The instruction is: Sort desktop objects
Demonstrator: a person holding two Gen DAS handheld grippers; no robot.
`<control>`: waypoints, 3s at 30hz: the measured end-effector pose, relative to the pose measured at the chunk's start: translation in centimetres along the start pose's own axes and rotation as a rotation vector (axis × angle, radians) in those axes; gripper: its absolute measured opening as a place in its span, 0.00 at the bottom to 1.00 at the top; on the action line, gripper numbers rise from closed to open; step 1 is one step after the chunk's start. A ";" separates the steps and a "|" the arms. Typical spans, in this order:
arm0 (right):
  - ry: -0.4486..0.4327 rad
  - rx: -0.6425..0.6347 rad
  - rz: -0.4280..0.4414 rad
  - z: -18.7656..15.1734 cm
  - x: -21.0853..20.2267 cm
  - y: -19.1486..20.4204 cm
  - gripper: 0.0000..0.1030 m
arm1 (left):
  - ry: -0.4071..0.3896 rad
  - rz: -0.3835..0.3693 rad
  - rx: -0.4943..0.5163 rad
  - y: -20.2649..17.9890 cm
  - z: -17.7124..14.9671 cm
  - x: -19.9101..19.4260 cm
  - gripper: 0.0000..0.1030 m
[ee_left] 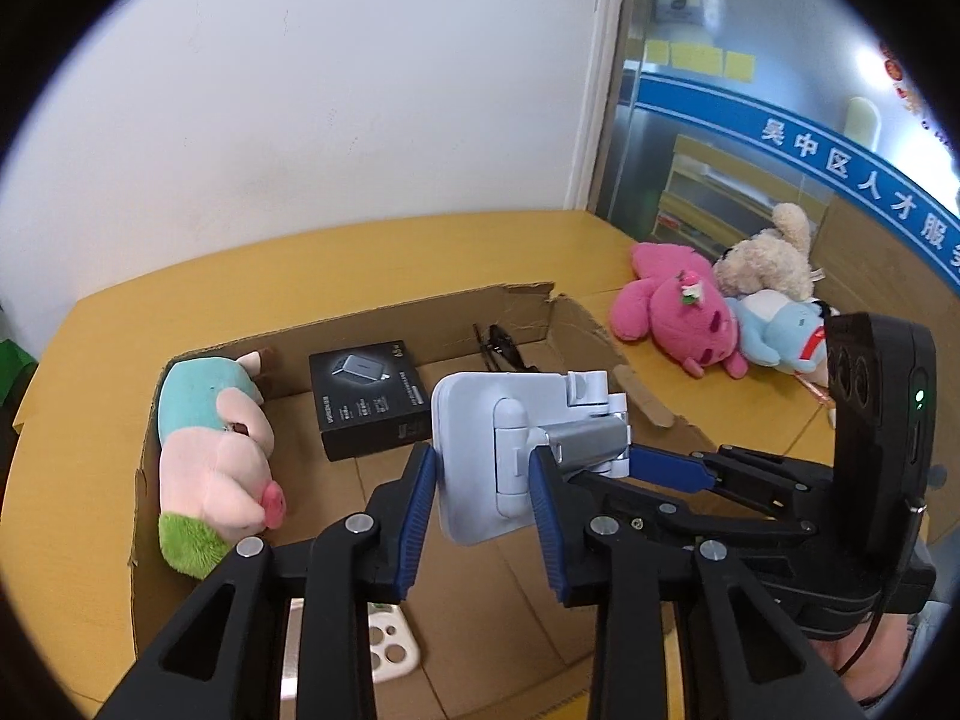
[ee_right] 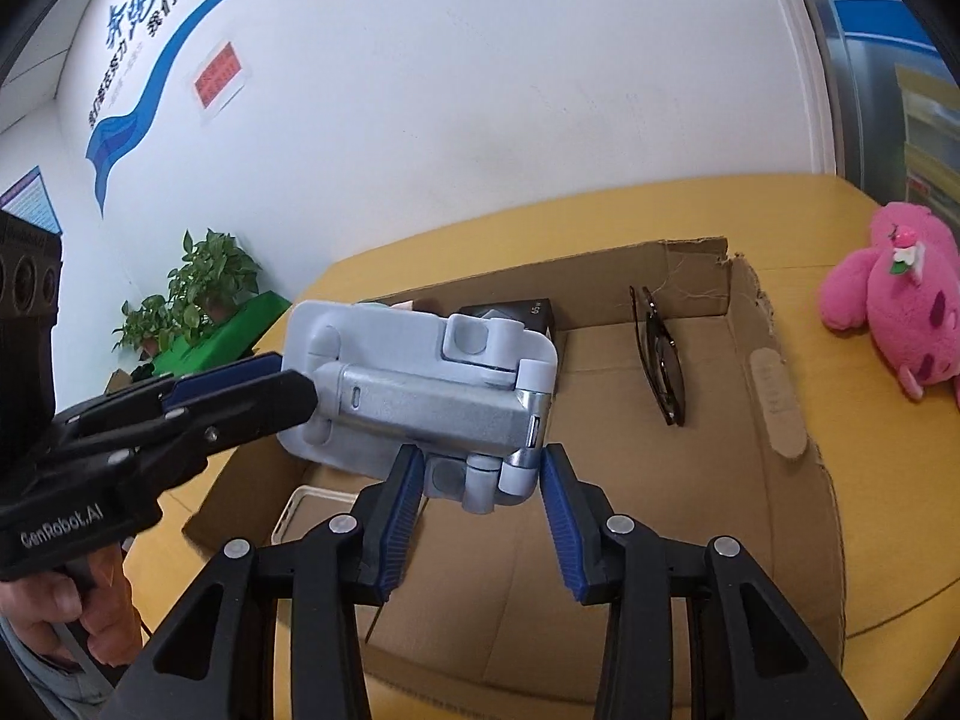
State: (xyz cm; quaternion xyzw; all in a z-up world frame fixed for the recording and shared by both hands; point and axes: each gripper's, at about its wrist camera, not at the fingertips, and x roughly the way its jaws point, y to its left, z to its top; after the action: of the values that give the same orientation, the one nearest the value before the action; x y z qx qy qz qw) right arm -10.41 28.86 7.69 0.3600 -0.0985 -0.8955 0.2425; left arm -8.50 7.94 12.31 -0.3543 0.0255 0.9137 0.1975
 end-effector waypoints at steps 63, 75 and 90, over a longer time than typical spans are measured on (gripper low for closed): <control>-0.238 -0.212 -0.279 -11.1 -0.1 1.1 1.00 | -0.196 0.427 -0.153 4.3 -15.6 -1.8 0.80; -0.240 -0.217 -0.276 -11.2 -0.3 1.3 1.00 | -0.256 0.429 -0.139 4.3 -15.9 -2.1 0.85; -0.240 -0.217 -0.276 -11.2 -0.2 1.3 1.00 | -0.255 0.429 -0.138 4.4 -16.0 -2.0 0.87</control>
State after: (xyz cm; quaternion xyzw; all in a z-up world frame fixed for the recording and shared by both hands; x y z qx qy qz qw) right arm -2.02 27.86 0.20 0.2328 0.0208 -0.9619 0.1417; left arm 1.38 0.27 1.30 -0.2352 0.0127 0.9716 -0.0239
